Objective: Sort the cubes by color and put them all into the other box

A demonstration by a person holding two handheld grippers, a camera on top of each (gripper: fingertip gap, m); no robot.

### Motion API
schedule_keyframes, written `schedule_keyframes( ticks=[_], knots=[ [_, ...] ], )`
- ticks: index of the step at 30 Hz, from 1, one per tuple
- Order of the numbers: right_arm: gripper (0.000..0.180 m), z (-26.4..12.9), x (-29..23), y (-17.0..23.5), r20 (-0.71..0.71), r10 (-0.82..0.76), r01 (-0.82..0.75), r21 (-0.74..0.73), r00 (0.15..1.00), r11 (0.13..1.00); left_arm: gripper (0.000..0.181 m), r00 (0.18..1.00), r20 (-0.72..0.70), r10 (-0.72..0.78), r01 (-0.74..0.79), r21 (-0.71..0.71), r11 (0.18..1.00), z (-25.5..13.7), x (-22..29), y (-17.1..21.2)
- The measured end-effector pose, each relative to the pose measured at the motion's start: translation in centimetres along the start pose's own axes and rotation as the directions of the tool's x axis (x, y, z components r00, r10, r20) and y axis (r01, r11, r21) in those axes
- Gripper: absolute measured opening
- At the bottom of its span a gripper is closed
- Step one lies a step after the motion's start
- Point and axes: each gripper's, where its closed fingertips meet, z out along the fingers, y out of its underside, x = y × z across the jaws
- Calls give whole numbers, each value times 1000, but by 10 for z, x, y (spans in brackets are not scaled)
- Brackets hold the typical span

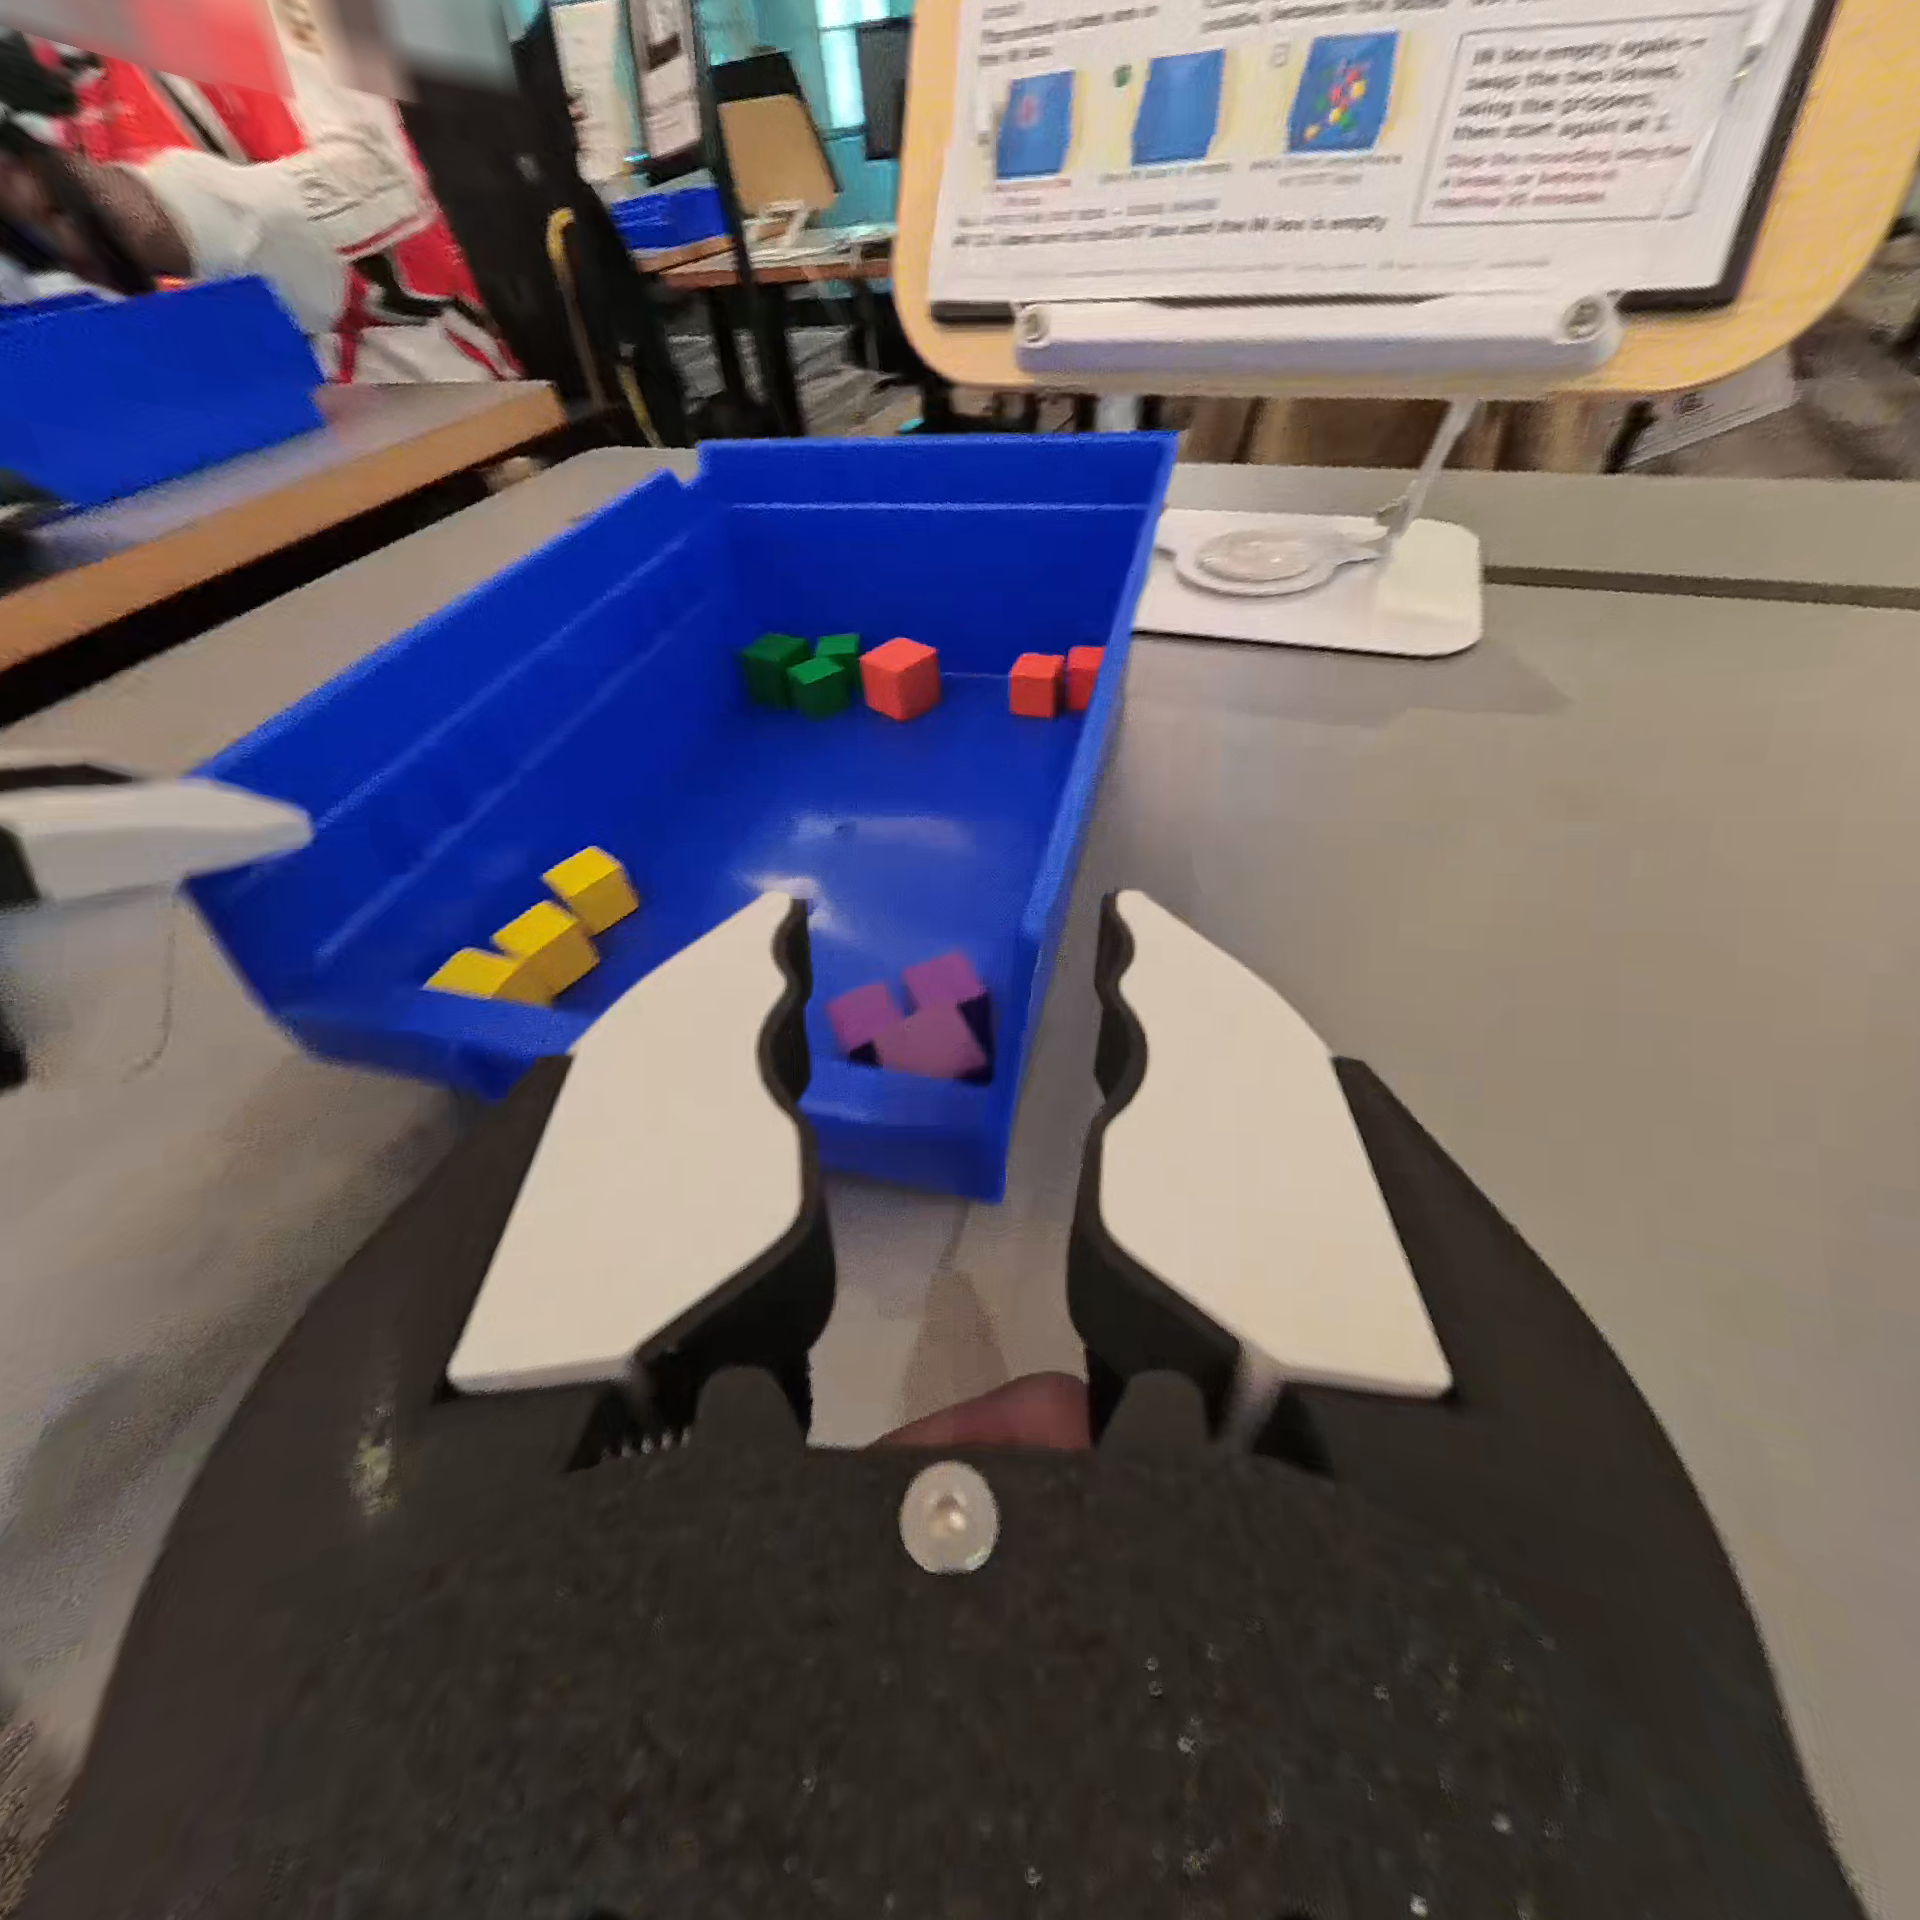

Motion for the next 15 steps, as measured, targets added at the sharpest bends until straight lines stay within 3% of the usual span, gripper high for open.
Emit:
schedule_keyframes(
  ticks=[2,4,6,8,10,15],
  knots=[
    [48,20,-2,8,-6,-6,6,-53,1000,999,50,999,-45,-13,10,-61,998,18,6,13],
    [45,35,0,18,-33,-8,3,-126,999,992,36,999,-51,9,-12,-59,998,30,15,12],
    [24,40,9,18,-92,10,-20,-114,996,993,31,1000,-4,12,-12,-80,997,35,15,7],
    [10,41,16,17,-122,68,-79,-93,990,992,3,999,45,-4,9,-100,995,34,6,2],
    [5,41,18,17,-100,184,-192,-71,978,979,3,996,55,65,-60,-87,994,26,3,-6],
    [4,39,-5,22,-71,243,-247,-53,968,968,3,980,134,147,-138,-73,988,1,-14,-17]
  ],
)
